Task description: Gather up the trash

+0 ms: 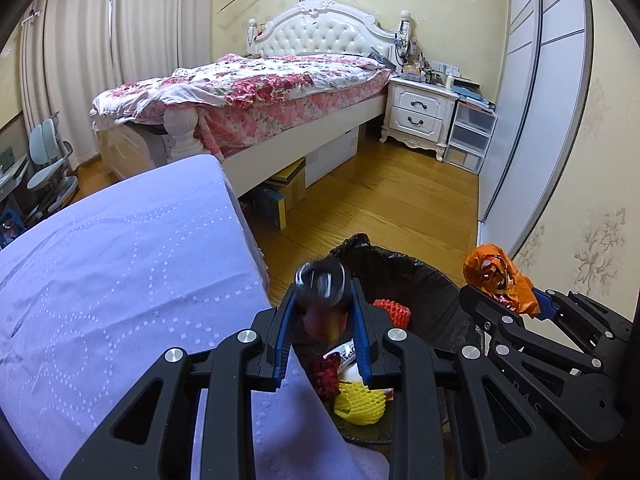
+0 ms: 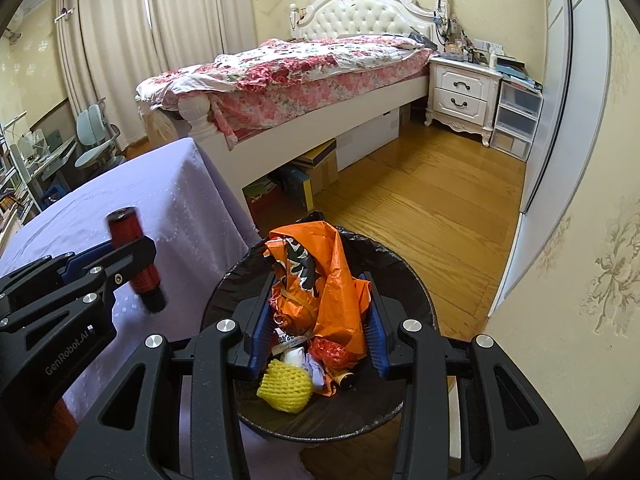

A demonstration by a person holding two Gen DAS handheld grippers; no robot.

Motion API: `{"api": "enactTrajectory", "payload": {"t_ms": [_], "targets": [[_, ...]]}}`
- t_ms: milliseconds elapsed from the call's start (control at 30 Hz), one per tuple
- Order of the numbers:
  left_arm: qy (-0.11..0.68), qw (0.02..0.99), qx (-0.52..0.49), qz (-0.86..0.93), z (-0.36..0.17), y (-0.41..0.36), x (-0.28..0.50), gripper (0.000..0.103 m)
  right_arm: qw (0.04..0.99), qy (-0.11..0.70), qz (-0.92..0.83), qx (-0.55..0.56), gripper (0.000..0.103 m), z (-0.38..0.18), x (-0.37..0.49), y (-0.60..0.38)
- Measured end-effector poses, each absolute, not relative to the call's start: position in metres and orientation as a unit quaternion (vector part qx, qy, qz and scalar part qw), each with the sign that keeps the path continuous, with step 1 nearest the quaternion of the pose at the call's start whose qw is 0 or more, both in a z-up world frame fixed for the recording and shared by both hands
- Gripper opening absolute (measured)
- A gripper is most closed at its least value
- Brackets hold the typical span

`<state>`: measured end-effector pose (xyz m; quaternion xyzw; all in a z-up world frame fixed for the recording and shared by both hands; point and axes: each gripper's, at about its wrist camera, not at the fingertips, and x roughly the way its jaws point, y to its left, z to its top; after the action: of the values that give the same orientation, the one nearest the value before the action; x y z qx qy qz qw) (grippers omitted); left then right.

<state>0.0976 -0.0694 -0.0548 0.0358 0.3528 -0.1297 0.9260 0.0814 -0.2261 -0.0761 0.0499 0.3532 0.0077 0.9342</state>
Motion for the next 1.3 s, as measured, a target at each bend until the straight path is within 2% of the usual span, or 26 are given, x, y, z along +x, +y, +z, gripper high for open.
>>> {"api": "enactTrajectory", "payload": {"t_ms": [33, 100, 267, 500, 700, 1300], "targets": [[0.353, 0.926, 0.036, -0.128, -0.055, -0.070, 0.098, 0.033, 0.934, 0.353, 0.005, 0.051, 0.040, -0.077, 0.082, -0.228], [0.354, 0.926, 0.034, -0.125, -0.056, -0.070, 0.097, 0.052, 0.935, 0.351, 0.001, 0.053, 0.046, -0.077, 0.083, -0.229], [0.347, 0.930, 0.026, -0.116, -0.054, -0.065, 0.094, 0.071, 0.935, 0.352, -0.010, 0.053, 0.052, -0.077, 0.083, -0.230], [0.341, 0.935, 0.023, -0.091, -0.051, -0.058, 0.091, 0.079, 0.936, 0.347, -0.026, 0.049, 0.066, -0.072, 0.081, -0.233], [0.337, 0.938, 0.023, -0.072, -0.048, -0.051, 0.086, 0.082, 0.937, 0.345, -0.030, 0.045, 0.074, -0.069, 0.076, -0.233], [0.316, 0.948, 0.020, -0.036, -0.030, -0.034, 0.059, 0.087, 0.945, 0.323, -0.032, 0.029, 0.086, -0.052, 0.053, -0.216]]}}
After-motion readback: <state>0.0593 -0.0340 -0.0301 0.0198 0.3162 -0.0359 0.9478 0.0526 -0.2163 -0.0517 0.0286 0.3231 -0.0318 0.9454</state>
